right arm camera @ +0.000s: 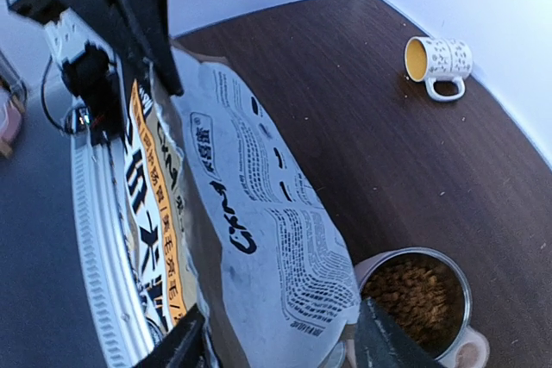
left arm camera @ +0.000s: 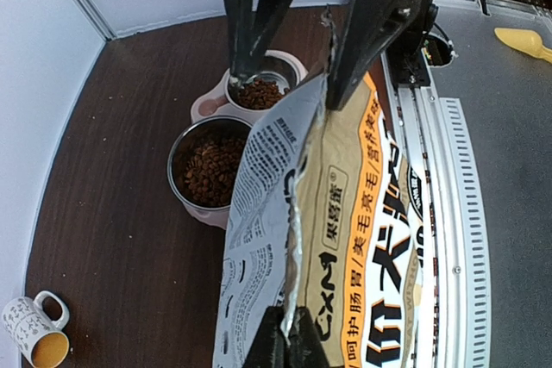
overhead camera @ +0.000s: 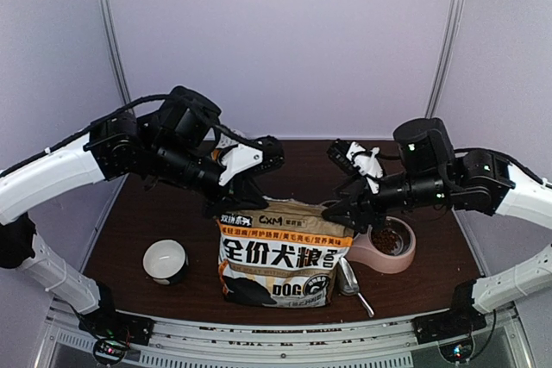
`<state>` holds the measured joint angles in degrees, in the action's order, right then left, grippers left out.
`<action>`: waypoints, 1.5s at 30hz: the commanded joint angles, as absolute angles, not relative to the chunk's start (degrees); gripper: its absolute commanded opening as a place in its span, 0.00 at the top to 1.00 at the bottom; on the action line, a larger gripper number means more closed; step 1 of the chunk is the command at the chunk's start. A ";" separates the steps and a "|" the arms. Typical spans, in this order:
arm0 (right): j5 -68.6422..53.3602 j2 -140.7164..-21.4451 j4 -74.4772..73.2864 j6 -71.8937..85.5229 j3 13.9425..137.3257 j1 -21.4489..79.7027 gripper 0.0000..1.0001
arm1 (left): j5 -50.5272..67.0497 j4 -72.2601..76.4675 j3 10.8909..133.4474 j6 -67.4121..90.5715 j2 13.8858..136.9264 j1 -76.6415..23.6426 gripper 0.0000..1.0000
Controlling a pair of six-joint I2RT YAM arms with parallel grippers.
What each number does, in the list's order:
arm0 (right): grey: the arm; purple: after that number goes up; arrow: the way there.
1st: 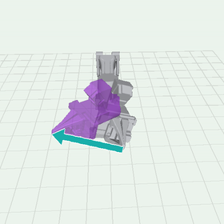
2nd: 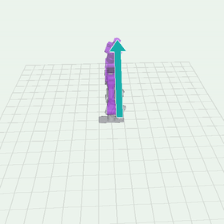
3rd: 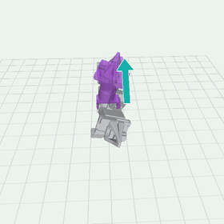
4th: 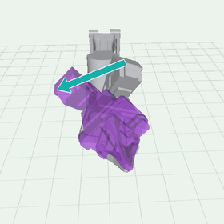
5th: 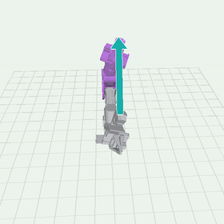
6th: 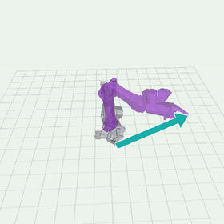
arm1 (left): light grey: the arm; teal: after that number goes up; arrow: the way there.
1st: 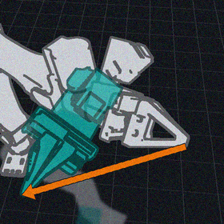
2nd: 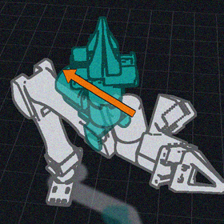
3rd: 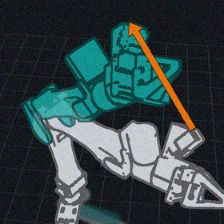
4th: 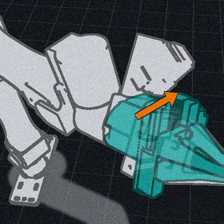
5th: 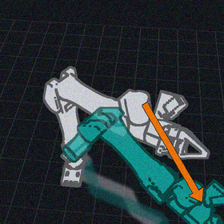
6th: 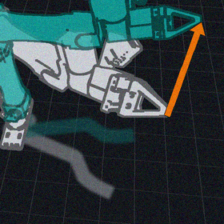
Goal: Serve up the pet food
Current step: Press the seal on the pet food bag.
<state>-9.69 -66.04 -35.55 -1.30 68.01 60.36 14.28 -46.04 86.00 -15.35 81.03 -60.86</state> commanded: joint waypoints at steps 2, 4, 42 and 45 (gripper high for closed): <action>-19.30 -56.14 -21.71 3.90 57.10 54.91 0.32 | 12.52 -44.35 84.47 -11.19 77.81 -59.48 1.00; -23.35 -53.06 -15.35 5.26 52.70 53.37 0.29 | 12.65 -44.30 84.73 -10.12 77.85 -59.28 1.00; -37.60 -53.12 -6.55 1.55 44.36 48.78 1.00 | 11.43 -44.49 90.07 -5.17 79.29 -59.26 0.73; -37.20 -52.29 -5.86 1.99 44.22 48.83 1.00 | 12.14 -44.48 93.91 -4.25 81.30 -60.63 0.47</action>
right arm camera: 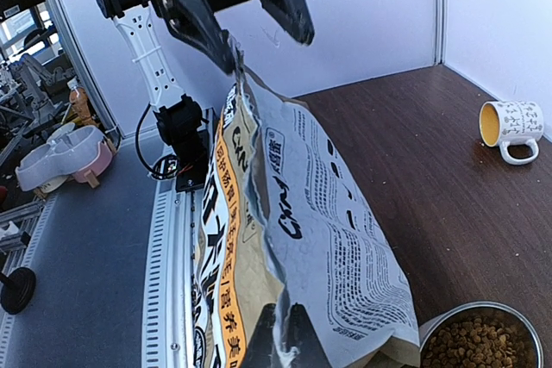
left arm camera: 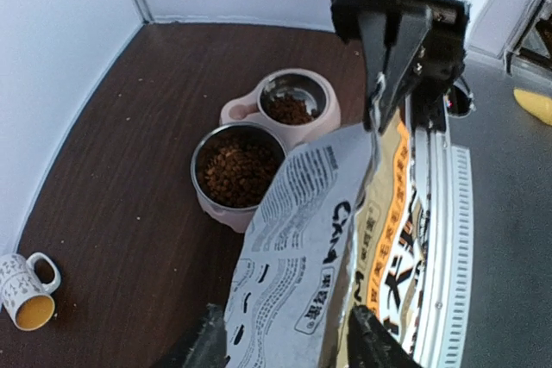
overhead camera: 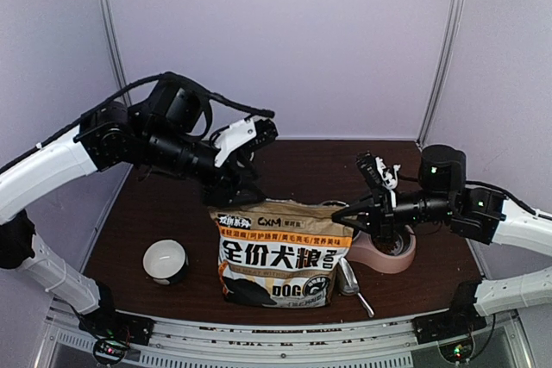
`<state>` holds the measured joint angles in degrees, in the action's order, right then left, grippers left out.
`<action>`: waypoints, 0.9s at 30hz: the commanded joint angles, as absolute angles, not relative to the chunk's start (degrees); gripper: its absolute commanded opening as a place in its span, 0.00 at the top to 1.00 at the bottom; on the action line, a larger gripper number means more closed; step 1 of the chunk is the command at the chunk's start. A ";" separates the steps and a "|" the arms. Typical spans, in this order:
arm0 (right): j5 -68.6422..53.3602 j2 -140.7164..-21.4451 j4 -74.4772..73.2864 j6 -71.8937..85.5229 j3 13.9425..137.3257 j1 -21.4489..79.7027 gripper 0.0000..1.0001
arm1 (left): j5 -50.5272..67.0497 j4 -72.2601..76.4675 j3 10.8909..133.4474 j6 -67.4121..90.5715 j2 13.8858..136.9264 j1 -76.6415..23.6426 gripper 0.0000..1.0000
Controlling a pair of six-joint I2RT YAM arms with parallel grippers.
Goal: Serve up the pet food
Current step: Press the seal on the pet food bag.
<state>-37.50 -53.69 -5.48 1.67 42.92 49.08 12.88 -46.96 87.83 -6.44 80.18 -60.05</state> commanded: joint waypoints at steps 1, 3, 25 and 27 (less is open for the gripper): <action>-37.01 -52.05 -5.51 2.16 44.16 48.79 1.00 | 12.25 -44.47 95.52 -4.15 82.35 -61.37 0.41; -36.79 -51.62 -4.74 2.51 44.05 48.77 1.00 | 12.94 -44.60 98.81 -4.13 84.93 -62.84 0.34; -34.49 -48.82 -2.39 4.01 43.12 48.78 1.00 | 17.98 -53.26 116.03 -9.23 102.82 -66.18 0.29; -34.33 -48.55 -1.73 4.29 42.85 48.78 1.00 | 17.80 -54.39 116.02 -9.41 103.12 -66.35 0.31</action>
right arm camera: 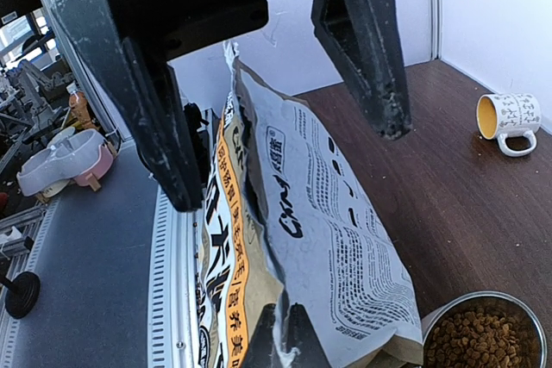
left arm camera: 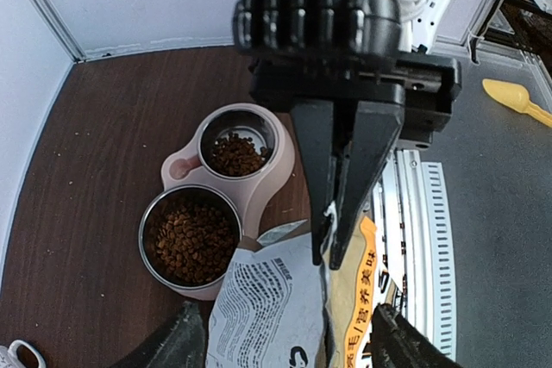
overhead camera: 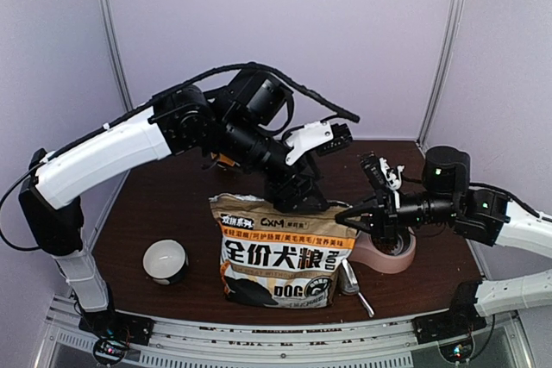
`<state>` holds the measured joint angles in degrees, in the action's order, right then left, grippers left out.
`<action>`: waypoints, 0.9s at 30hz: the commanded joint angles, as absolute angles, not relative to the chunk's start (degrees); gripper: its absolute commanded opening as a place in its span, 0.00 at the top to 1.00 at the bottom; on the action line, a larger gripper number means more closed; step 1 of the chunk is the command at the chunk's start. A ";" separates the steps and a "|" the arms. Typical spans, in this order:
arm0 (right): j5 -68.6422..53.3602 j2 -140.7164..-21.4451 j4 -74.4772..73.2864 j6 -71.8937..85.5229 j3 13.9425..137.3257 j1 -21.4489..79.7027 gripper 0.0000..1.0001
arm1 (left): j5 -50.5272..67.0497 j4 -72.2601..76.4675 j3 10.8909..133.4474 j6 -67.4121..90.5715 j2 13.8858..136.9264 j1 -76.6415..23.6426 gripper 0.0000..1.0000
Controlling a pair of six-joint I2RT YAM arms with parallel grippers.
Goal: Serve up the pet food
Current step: Press the seal on the pet food bag.
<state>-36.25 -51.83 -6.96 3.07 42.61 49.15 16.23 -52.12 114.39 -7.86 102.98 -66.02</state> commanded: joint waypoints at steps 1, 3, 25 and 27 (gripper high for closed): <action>-34.28 -48.44 -1.53 4.35 42.82 48.78 1.00 | 17.66 -55.00 116.05 -9.55 103.29 -66.45 0.32; -34.21 -48.35 -1.19 4.31 42.89 48.78 1.00 | 17.26 -55.96 116.02 -9.69 103.67 -66.66 0.33; -33.44 -47.27 3.28 6.83 41.03 48.78 1.00 | 17.06 -58.36 112.93 -9.91 102.65 -66.88 1.00; -33.36 -47.29 3.30 7.01 41.03 48.78 1.00 | 16.52 -58.36 112.77 -10.13 102.26 -66.88 1.00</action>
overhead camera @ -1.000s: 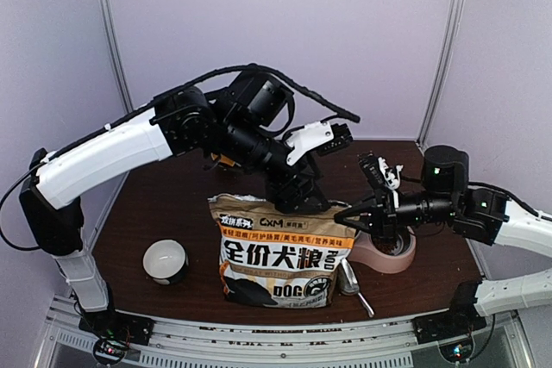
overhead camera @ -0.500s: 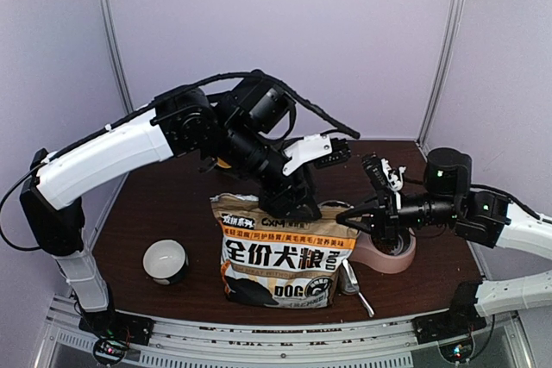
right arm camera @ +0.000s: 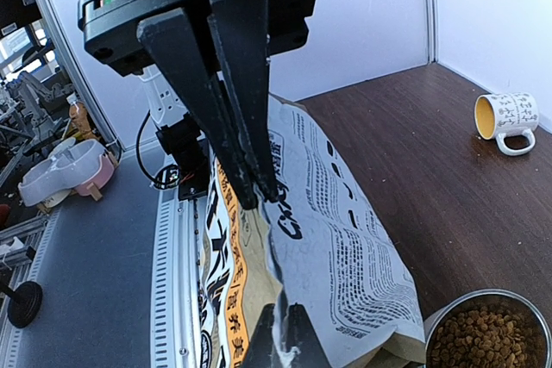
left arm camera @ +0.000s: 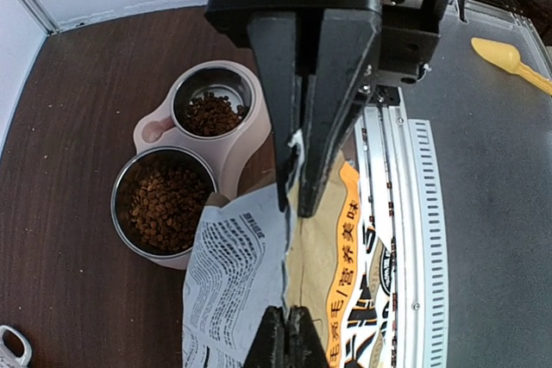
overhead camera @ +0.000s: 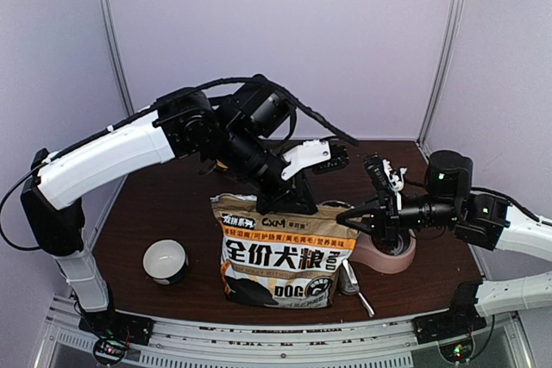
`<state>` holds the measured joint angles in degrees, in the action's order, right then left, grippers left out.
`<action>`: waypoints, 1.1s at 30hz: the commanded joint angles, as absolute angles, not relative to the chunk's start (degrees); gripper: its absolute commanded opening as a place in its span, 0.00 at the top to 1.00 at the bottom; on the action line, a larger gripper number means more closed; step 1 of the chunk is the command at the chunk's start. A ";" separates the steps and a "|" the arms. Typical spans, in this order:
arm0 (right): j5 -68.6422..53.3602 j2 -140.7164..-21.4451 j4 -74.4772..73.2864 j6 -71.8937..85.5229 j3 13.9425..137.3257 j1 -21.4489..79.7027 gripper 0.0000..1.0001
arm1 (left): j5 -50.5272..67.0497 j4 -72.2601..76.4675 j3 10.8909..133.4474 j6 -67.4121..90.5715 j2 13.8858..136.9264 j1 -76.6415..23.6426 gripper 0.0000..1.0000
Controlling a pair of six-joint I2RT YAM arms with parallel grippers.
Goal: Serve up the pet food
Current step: Press the seal on the pet food bag.
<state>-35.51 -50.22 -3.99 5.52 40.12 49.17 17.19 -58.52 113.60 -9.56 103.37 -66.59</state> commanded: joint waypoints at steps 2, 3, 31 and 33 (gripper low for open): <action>-33.04 -47.34 3.18 7.35 40.99 48.85 1.00 | 15.99 -57.63 112.51 -10.12 101.49 -66.88 1.00; -32.79 -47.49 2.96 7.64 41.09 48.79 1.00 | 15.84 -56.55 111.89 -9.94 101.06 -66.88 1.00; -34.60 -56.54 3.34 9.05 44.75 52.57 0.72 | 14.59 -52.65 109.51 -8.96 98.61 -66.88 1.00; -34.63 -56.61 3.33 8.90 45.03 52.65 0.83 | 14.50 -52.65 109.51 -8.96 98.61 -66.88 1.00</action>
